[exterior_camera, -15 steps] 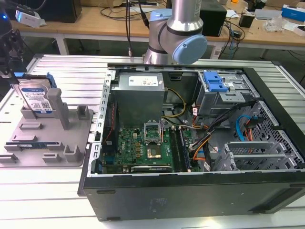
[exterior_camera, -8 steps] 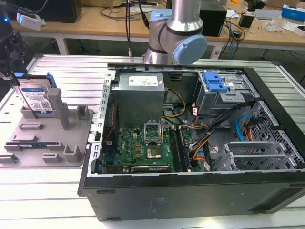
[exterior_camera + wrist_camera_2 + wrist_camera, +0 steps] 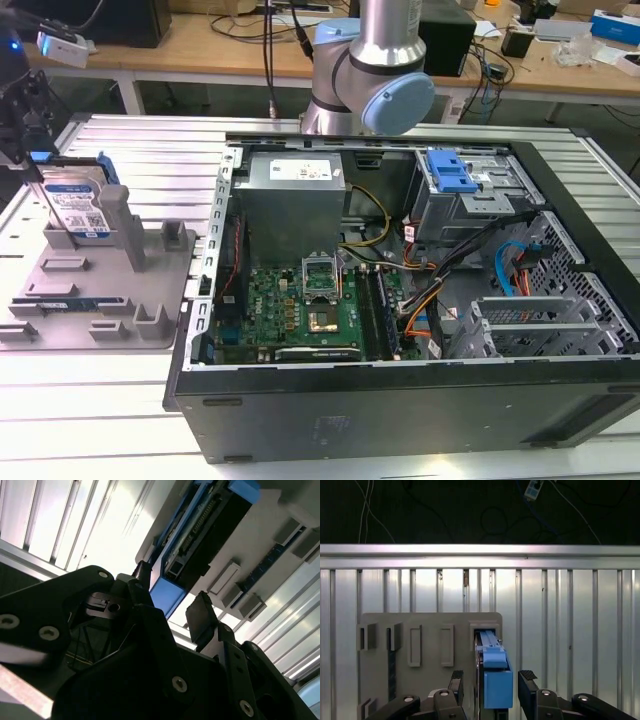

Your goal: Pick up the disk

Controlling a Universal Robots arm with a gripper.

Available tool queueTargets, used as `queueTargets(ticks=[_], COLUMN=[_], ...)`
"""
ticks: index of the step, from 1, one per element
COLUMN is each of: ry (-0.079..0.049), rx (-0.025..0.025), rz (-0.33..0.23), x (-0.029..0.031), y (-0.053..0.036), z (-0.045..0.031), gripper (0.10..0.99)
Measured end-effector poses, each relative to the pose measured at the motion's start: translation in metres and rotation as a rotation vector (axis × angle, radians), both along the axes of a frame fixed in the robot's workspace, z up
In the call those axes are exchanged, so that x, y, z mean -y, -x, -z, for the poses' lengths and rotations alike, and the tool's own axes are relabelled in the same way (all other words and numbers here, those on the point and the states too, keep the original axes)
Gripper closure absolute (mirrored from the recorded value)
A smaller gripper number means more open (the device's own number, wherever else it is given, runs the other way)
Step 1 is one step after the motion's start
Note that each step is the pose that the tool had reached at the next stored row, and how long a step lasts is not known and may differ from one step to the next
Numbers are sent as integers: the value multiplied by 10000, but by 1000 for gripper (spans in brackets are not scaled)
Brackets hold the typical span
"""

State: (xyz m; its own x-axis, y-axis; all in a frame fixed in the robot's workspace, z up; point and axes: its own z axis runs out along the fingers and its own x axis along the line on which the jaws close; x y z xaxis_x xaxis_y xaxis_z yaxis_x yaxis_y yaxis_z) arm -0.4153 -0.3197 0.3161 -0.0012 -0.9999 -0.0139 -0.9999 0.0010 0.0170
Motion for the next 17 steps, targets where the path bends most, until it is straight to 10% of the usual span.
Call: queueTargets(ticks=[12, 17], ry=[3, 4], rx=[0, 1], rz=[-2, -2], x=[-13, -13], y=[0, -1], z=[63, 84], gripper=[529, 678])
